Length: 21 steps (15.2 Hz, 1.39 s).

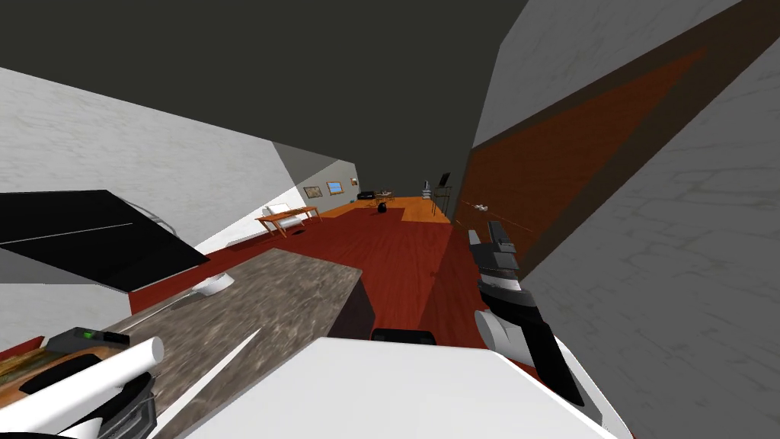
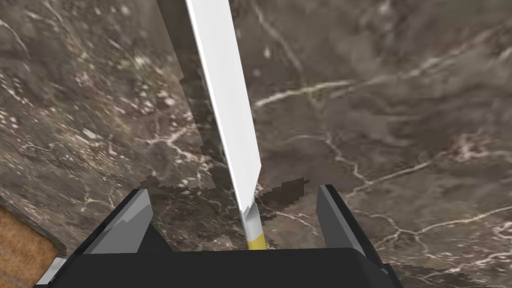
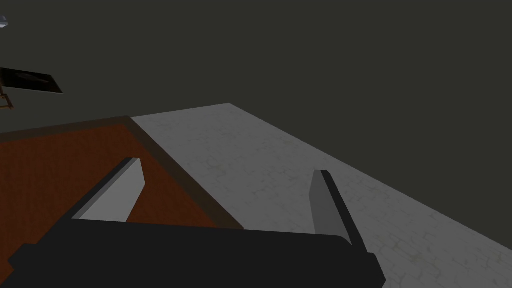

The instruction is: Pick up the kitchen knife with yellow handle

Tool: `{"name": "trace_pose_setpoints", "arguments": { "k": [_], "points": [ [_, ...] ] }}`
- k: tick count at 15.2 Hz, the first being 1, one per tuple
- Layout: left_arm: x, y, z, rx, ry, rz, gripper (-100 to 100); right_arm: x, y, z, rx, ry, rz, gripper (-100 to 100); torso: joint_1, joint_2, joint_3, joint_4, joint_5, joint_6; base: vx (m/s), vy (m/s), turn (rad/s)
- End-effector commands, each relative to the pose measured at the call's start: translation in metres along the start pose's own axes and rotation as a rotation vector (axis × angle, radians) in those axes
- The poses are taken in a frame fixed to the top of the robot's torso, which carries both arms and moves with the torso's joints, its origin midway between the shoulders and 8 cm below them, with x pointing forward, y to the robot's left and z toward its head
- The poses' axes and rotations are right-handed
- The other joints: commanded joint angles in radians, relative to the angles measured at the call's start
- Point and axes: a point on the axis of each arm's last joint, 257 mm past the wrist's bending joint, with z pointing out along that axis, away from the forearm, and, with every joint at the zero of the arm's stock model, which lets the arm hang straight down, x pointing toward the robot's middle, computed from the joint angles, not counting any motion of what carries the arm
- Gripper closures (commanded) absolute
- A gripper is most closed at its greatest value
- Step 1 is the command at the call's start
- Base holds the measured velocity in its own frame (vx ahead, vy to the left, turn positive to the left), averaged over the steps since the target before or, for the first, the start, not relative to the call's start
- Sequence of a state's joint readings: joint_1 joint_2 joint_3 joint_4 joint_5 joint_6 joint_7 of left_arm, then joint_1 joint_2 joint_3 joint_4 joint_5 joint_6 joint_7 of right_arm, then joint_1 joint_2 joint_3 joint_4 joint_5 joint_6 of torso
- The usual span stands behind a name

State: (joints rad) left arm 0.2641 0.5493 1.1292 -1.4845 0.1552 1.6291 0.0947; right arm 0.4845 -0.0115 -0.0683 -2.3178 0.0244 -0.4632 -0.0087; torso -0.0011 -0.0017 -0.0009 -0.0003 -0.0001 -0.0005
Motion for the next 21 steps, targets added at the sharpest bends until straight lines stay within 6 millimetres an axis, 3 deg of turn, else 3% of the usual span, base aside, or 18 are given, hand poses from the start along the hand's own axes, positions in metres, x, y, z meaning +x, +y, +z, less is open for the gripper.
{"name": "trace_pose_setpoints", "arguments": {
  "k": [1, 6, 8, 9, 13, 21],
  "points": [
    [-0.006, -0.001, 0.005, 0.0, -0.002, -0.005, -100, 0.0, 0.0, 0.0, 0.0, 0.0, 0.0, 0, 0.0, 0.0, 0.0, 0.0, 0.0, 0.0, 0.007, -0.027, -0.069],
    [-0.036, 0.005, 0.026, -0.013, -0.01, -0.036, -100, 0.0, 0.0, 0.0, 0.0, 0.0, 0.0, 0, 0.0, 0.0, 0.0, 0.0, 0.0, 0.0, 0.008, -0.024, -0.097],
    [-0.032, 0.004, 0.023, -0.013, -0.009, -0.034, -100, 0.0, 0.0, 0.0, 0.0, 0.0, 0.0, 0, 0.0, 0.0, 0.0, 0.0, 0.0, 0.0, 0.008, -0.015, -0.047],
    [-0.033, 0.004, 0.024, -0.012, -0.01, -0.033, 100, 0.0, 0.0, 0.0, 0.0, 0.0, 0.0, 0, 0.001, 0.0, 0.0, 0.0, 0.0, 0.0, 0.0, 0.0, 0.0],
    [-0.033, 0.004, 0.023, -0.011, -0.009, -0.034, 100, 0.0, 0.0, 0.0, 0.0, 0.0, 0.0, 0, 0.003, 0.0, 0.0, 0.0, 0.001, 0.0, 0.0, 0.0, 0.0],
    [0.013, -0.001, -0.007, 0.004, 0.004, 0.017, 100, 0.0, 0.0, 0.0, 0.0, 0.0, 0.0, 0, 0.005, 0.001, 0.001, 0.0, 0.001, 0.0, -0.011, 0.027, 0.109]
  ]
}}
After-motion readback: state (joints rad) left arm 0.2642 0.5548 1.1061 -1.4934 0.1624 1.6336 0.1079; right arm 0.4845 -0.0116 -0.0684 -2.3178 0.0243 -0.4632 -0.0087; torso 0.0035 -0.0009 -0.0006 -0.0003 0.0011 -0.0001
